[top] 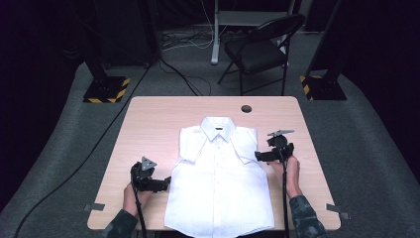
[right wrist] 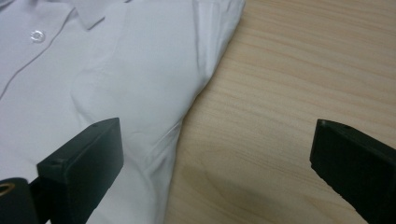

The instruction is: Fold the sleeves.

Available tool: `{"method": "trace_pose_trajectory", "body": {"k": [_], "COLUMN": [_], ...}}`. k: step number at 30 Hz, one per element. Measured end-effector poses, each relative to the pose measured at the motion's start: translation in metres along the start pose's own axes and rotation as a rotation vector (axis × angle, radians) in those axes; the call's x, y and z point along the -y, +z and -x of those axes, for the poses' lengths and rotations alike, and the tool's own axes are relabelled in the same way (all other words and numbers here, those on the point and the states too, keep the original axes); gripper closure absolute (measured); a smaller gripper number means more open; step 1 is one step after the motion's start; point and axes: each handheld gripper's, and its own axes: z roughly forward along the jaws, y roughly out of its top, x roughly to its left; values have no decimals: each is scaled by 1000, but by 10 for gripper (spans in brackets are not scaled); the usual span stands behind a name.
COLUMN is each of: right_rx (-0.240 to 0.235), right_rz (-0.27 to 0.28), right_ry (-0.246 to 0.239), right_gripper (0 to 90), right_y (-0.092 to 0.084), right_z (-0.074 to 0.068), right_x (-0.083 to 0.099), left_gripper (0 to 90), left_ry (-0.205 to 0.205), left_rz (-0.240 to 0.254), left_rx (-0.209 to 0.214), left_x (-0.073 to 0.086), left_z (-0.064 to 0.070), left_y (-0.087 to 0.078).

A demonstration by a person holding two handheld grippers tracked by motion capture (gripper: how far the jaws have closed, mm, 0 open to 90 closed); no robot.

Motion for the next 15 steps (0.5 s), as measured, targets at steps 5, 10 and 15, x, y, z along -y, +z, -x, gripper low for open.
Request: {"method": "trace_pose_trajectory", "body": {"k": [5, 10, 15], "right_rx": [-18, -33, -38], "right_rz": [37, 68, 102], "right_ry": [2, -4, -27], "right_gripper": [9, 7, 7], "right_y": [-11, -23, -35], "right_z": [2, 2, -3], "right_x": [4, 11, 16], "left_gripper": [0, 0, 0], "left_ry": [0, 0, 0], "left_rz": [0, 0, 0], "left_rx": [0, 0, 0], "left_x": [0, 0, 0], "left_z": [0, 0, 0], "left_y": [0, 0, 0]}}
